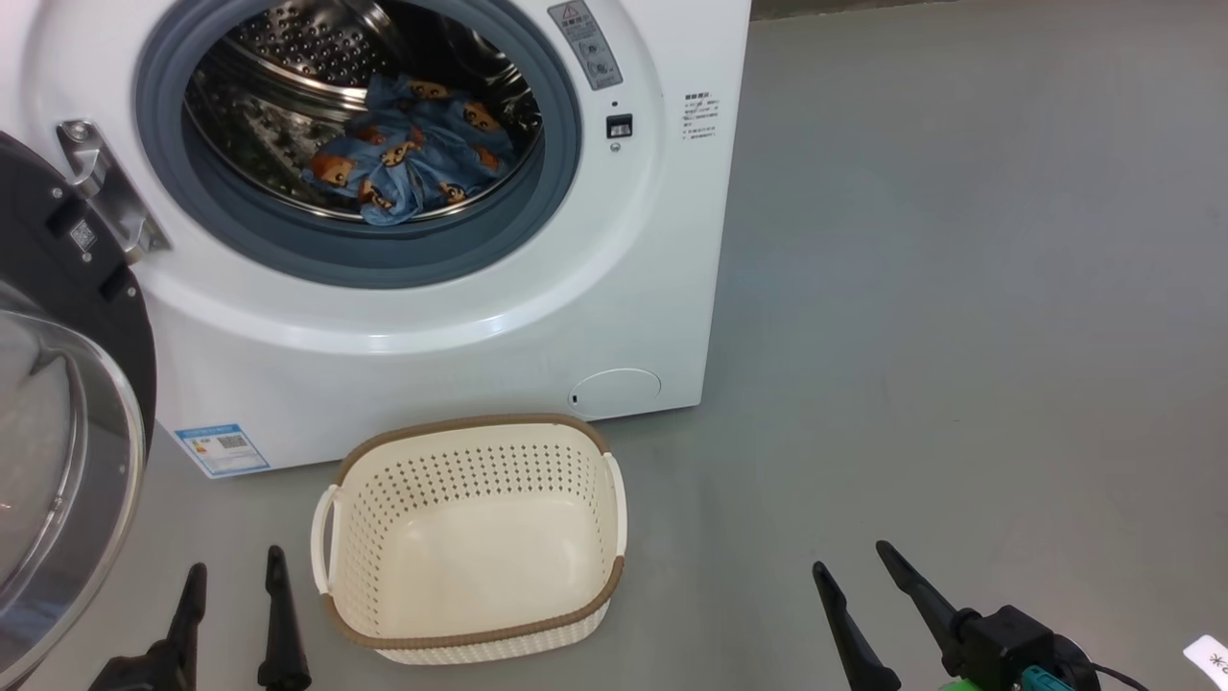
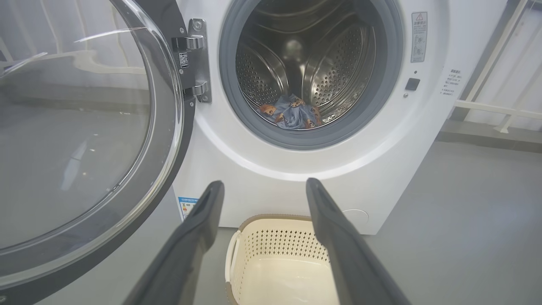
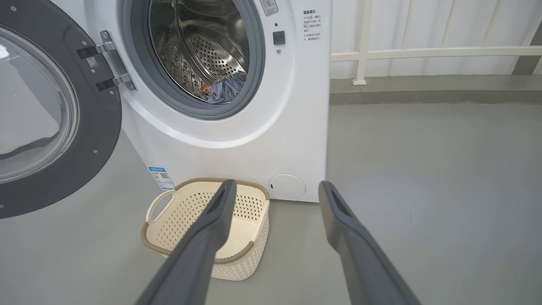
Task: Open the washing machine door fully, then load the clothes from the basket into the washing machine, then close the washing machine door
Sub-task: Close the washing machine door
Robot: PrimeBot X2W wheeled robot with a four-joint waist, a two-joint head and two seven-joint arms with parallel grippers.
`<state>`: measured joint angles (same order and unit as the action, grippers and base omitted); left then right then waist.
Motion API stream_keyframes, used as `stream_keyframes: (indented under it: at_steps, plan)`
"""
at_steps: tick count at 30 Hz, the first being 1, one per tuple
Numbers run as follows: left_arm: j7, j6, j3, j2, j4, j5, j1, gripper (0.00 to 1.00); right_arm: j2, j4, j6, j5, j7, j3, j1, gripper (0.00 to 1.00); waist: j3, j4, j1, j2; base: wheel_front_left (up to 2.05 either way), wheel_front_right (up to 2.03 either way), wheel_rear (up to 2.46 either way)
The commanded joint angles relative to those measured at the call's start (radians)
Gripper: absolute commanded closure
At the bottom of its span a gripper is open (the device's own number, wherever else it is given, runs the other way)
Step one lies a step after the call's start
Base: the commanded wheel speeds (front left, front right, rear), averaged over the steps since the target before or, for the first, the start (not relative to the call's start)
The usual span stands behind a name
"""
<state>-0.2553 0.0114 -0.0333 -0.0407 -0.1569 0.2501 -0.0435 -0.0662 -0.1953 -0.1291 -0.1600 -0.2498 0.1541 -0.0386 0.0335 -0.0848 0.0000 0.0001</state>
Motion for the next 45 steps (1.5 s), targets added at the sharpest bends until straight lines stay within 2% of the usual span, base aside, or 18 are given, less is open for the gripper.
stream_keyframes:
  at_steps: [1,7,12,33,45]
  plan:
    - [-0.006,-0.005,-0.037,-0.009,0.025,-0.011,0.023,0.0,0.0,0.028,-0.002,0.005,-0.012,0.019,0.019,0.0,0.003,0.005,0.0,-0.0001,0.0,0.0,0.0]
    - [-0.006,-0.009,-0.042,-0.009,0.03,-0.013,0.029,0.0,0.0,0.031,-0.002,0.012,-0.012,0.013,0.028,0.0,0.01,0.036,0.0,-0.0001,0.0,0.0,0.0]
    - [-0.006,-0.007,-0.049,-0.009,0.035,-0.019,0.029,0.0,-0.005,0.034,-0.002,0.019,-0.012,0.018,0.048,0.0,0.017,0.088,0.0,-0.0001,0.0,0.0,0.0]
    - [-0.006,0.009,-0.059,-0.009,0.032,-0.019,0.016,0.0,-0.045,0.004,-0.002,0.012,-0.012,0.064,0.118,0.0,-0.005,0.404,0.0,-0.0001,0.0,0.0,0.0]
    - [-0.006,0.023,-0.051,-0.009,0.031,-0.002,0.011,0.0,-0.061,-0.003,-0.002,0.01,-0.012,0.073,0.12,0.0,-0.008,0.542,0.0,-0.0001,0.0,0.0,0.0]
